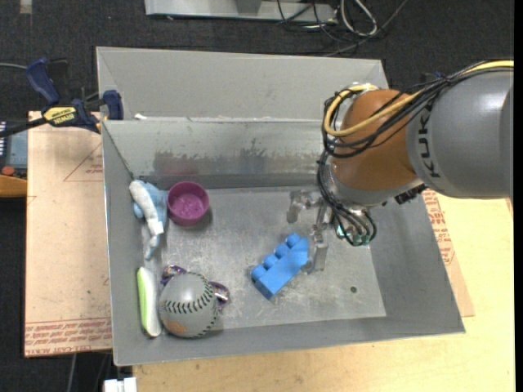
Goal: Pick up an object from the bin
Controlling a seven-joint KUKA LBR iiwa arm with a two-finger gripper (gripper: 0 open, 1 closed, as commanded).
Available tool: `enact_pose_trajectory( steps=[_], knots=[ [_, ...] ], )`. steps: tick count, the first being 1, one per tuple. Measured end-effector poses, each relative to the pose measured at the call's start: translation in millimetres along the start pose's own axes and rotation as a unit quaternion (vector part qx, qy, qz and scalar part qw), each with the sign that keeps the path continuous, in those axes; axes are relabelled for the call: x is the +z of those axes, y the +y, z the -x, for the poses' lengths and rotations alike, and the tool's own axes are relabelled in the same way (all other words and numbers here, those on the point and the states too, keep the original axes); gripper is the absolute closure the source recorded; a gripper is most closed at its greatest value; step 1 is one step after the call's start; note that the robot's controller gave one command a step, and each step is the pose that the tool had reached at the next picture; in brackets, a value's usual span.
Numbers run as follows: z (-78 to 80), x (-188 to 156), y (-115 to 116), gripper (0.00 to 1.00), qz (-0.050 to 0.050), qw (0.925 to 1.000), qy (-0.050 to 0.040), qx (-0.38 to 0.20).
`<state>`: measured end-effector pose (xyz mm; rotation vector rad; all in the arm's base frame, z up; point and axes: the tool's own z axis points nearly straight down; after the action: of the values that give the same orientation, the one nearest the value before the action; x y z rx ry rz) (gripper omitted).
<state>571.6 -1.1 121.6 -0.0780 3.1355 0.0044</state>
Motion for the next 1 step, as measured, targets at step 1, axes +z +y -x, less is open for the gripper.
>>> enact_pose_trajectory(
  steps=[1],
  knots=[
    [-0.1, 0.1, 0.1, 0.00, 0.000, 1.0000, 0.0002, 0.000]
  ],
)
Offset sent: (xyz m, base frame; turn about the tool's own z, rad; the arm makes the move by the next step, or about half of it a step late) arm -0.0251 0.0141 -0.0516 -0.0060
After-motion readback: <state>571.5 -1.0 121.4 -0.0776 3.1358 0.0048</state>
